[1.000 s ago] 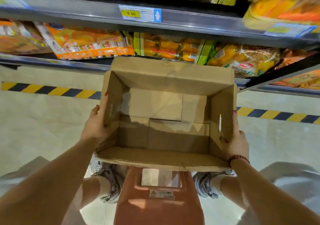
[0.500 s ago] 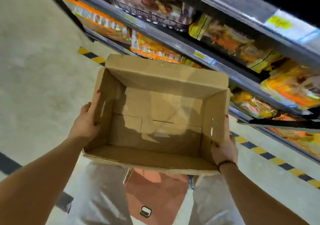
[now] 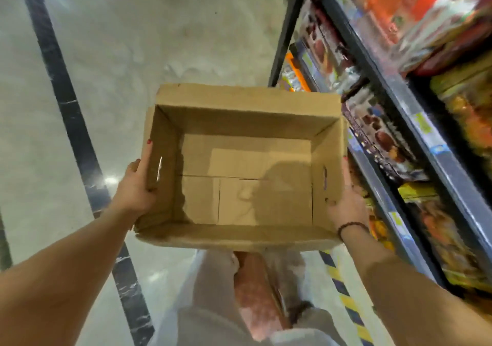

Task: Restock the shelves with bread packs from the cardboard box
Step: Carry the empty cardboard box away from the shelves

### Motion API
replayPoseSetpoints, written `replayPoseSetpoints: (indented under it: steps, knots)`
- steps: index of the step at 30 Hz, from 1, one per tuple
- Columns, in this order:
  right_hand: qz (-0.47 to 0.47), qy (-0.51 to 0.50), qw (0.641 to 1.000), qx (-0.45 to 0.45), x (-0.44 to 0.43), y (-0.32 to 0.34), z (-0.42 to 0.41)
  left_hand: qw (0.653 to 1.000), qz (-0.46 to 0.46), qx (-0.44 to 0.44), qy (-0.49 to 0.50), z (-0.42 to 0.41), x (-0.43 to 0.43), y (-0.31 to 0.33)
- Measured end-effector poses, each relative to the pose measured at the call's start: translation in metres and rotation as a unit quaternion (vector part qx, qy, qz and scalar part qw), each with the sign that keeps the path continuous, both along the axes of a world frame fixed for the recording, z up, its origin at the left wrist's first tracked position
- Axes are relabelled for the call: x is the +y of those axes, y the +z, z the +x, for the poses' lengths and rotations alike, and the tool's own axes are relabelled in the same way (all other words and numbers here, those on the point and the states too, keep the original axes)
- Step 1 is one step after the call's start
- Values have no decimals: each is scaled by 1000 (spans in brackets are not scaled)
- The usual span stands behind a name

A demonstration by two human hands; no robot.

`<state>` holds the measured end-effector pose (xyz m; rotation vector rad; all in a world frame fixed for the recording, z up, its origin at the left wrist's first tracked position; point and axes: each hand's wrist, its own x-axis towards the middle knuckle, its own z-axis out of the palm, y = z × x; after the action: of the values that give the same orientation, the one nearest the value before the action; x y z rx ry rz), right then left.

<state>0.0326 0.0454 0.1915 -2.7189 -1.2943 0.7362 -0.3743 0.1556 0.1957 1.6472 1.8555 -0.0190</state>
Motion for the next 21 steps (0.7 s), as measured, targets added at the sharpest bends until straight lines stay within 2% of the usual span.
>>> replayPoseSetpoints:
  steps: [6, 14, 21]
  knots:
    - [30, 124, 992, -14, 138, 18, -51, 994, 3, -17, 107, -68, 63, 26]
    - [46, 204, 978, 0, 307, 48, -99, 979, 28, -42, 197, -117, 148, 49]
    - [35, 271, 962, 9, 479, 59, -120, 965, 45, -46, 255, -134, 266, 55]
